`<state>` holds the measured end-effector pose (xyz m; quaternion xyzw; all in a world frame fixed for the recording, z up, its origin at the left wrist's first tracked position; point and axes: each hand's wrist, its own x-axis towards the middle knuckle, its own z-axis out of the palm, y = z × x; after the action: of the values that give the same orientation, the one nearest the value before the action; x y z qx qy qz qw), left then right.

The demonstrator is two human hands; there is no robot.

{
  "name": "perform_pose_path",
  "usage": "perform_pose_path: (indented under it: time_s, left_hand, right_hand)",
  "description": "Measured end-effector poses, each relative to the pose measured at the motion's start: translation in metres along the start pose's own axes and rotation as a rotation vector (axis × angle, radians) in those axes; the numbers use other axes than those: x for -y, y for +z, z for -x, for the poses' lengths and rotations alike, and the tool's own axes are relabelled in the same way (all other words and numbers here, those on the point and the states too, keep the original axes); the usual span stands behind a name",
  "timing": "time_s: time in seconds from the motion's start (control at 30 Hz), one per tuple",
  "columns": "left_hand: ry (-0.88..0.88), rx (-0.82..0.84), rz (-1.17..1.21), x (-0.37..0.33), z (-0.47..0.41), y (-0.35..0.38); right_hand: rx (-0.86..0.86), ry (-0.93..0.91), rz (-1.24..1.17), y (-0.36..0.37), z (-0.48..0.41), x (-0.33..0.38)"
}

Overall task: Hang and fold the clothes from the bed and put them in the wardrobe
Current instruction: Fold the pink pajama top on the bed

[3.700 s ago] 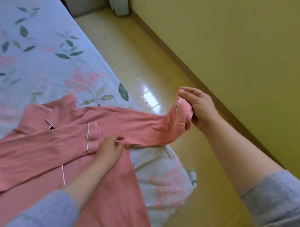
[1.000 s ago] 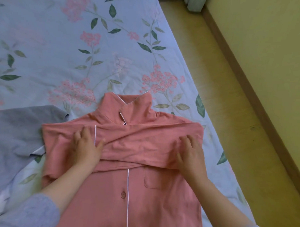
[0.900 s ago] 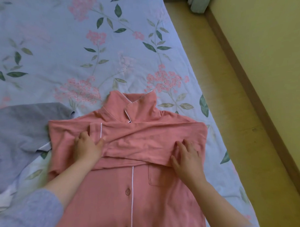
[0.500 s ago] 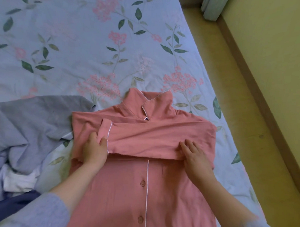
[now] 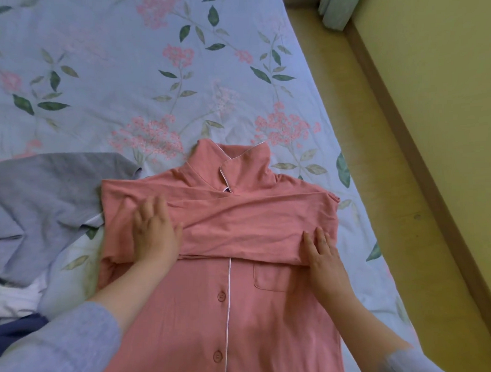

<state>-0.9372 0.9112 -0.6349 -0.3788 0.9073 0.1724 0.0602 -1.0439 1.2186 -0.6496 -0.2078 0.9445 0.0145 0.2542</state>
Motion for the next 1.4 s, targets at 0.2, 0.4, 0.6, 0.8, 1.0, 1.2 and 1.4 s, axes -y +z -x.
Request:
perform_pose_path:
  time_s: [0.2, 0.4, 0.6, 0.8, 1.0, 1.2, 1.4]
  left_hand:
    - [0.494, 0.336, -0.045, -0.044, -0.004, 0.013]
    - [0.291, 0.448, -0.169, -0.071, -0.027, 0.023]
    - [0.256, 0.263, -0.201, -0.077, -0.036, 0.028]
    - [0.212, 0.254, -0.031, -0.078, -0.058, 0.017]
    - [0.201, 0.308, 0.175, -0.073, -0.075, 0.017]
    - [0.247, 0.169, 0.104, -0.077, -0.082, 0.017]
    - [0.262, 0.019, 0.005, -0.072, -0.093, 0.016]
  right_hand:
    - [-0.022, -0.026, -0.007, 0.007, 0.012, -0.003]
    - [-0.028, 0.030, -0.046, -0.017, 0.002, -0.001]
    - [-0.165, 0.156, -0.378, -0.051, -0.057, -0.009]
    - [-0.266, 0.171, -0.246, -0.062, -0.082, -0.039]
    - [-0.167, 0.169, -0.176, -0.069, -0.104, -0.052]
    - [-0.287, 0.199, -0.116, -0.082, -0.115, -0.017]
    - [-0.066, -0.132, -0.244, -0.078, -0.127, 0.042]
